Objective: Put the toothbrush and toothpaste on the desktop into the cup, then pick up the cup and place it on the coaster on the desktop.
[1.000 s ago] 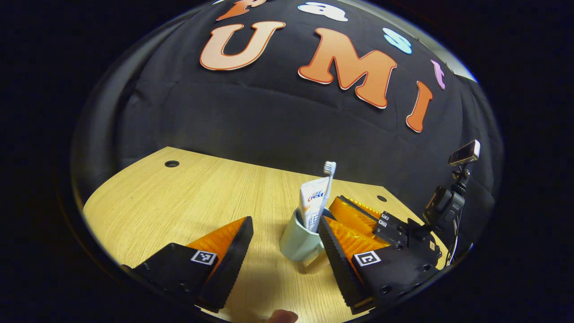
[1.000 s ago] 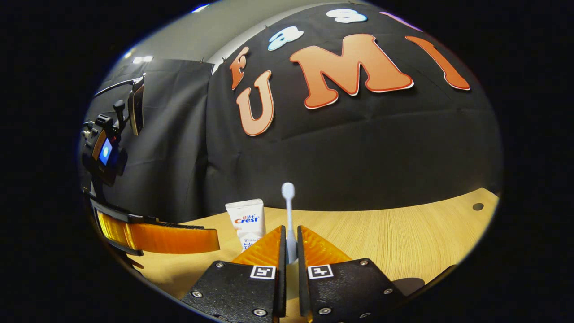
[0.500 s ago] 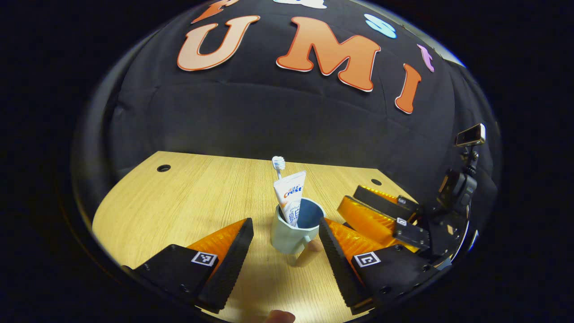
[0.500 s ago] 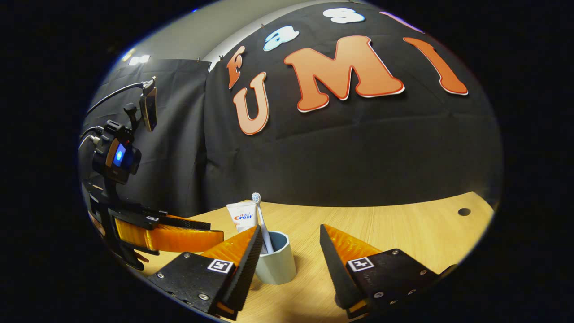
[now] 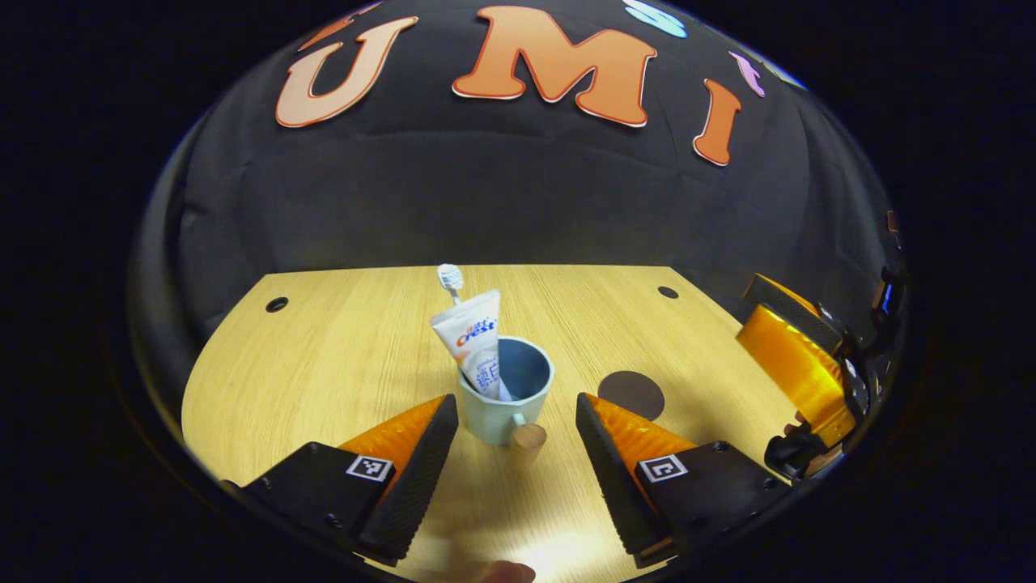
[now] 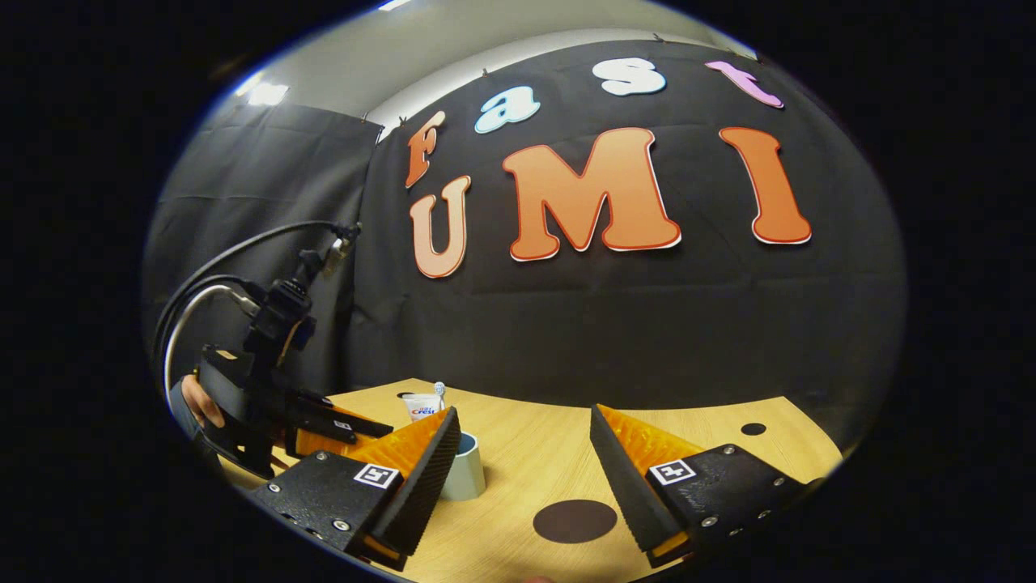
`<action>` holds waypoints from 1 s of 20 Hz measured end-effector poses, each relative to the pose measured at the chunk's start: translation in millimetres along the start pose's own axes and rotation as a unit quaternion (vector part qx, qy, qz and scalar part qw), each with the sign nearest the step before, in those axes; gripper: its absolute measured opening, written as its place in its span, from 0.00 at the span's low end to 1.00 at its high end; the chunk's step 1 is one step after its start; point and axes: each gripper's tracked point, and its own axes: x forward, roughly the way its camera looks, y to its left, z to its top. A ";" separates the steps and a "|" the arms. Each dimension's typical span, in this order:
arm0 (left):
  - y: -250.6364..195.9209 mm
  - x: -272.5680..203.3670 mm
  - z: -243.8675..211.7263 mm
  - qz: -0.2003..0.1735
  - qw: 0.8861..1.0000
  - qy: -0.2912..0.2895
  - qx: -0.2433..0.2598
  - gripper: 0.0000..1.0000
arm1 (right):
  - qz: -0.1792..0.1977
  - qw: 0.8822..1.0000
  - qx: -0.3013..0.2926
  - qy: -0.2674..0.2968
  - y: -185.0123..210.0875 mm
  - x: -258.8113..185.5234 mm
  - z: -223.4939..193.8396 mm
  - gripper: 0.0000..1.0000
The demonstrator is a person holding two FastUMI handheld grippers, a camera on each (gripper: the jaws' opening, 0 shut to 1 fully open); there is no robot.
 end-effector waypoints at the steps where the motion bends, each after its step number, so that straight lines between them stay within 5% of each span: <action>1: -3.4 0.9 -2.1 -0.004 1.000 0.010 0.001 0.95 | -0.007 1.000 0.005 0.002 -5.8 -7.2 -0.6 0.96; 10: -15.3 16.4 -28.0 -0.011 0.991 0.130 -0.027 0.97 | -0.061 0.998 0.015 0.006 -46.9 -71.9 1.8 0.96; 20: -1.6 24.7 -25.8 0.012 0.961 0.267 -0.070 0.97 | -0.090 0.996 -0.022 0.008 -62.0 -131.3 15.4 0.96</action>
